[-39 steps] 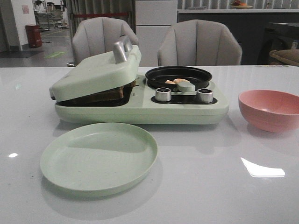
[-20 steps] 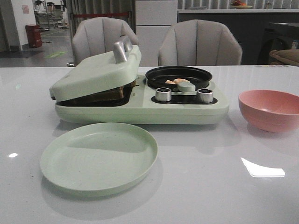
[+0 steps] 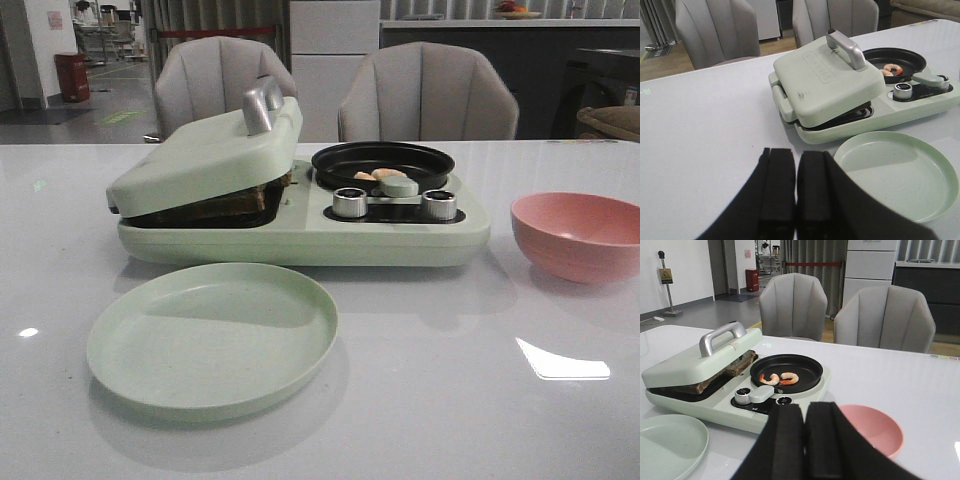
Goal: Make breakfast with bread and shrimp
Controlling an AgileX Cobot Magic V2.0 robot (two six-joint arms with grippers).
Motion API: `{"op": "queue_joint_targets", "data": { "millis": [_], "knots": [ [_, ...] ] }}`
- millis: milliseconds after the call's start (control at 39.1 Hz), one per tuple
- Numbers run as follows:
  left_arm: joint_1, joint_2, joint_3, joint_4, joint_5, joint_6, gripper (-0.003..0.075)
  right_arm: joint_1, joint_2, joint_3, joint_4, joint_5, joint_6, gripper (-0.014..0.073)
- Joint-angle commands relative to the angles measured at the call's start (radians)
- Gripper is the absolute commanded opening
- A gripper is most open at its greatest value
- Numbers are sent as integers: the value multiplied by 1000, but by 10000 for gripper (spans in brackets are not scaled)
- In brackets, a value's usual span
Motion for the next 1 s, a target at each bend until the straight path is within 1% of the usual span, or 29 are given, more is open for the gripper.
{"op": "queue_joint_targets", "data": {
  "millis": [0,102,153,256,358,435,460,563,614,818,844,972],
  "knots": [
    [3,8,-11,1,-94,-11,114,1,9,-28,5,-73,-11,139],
    [55,1,3,-30,-101,-19,114,1,9,-28,5,-73,-11,139],
    [90,-9,19,-51,-126,-32,114,1,9,-28,5,-73,-11,139],
    [169,-57,81,-51,-243,-87,114,1,9,-28,5,-73,-11,139],
    [238,-110,167,-44,-377,-96,114,1,9,-28,5,-73,-11,139],
    [271,-151,222,-35,-427,-99,114,1,9,-28,5,-73,-11,139],
    [278,-162,240,-20,-444,-123,114,1,9,-28,5,-73,-11,139],
    [285,-183,294,109,-490,-245,114,1,9,-28,5,-73,-11,139],
    [285,-183,316,143,-513,-275,114,1,9,-28,5,-73,-11,139],
    [285,-183,387,143,-604,-275,114,1,9,-28,5,-73,-11,139],
    [285,-183,387,143,-580,-275,114,1,9,-28,5,-73,-11,139],
    [275,-183,387,149,-572,-271,114,1,9,-28,5,-73,-11,139]
  ]
}}
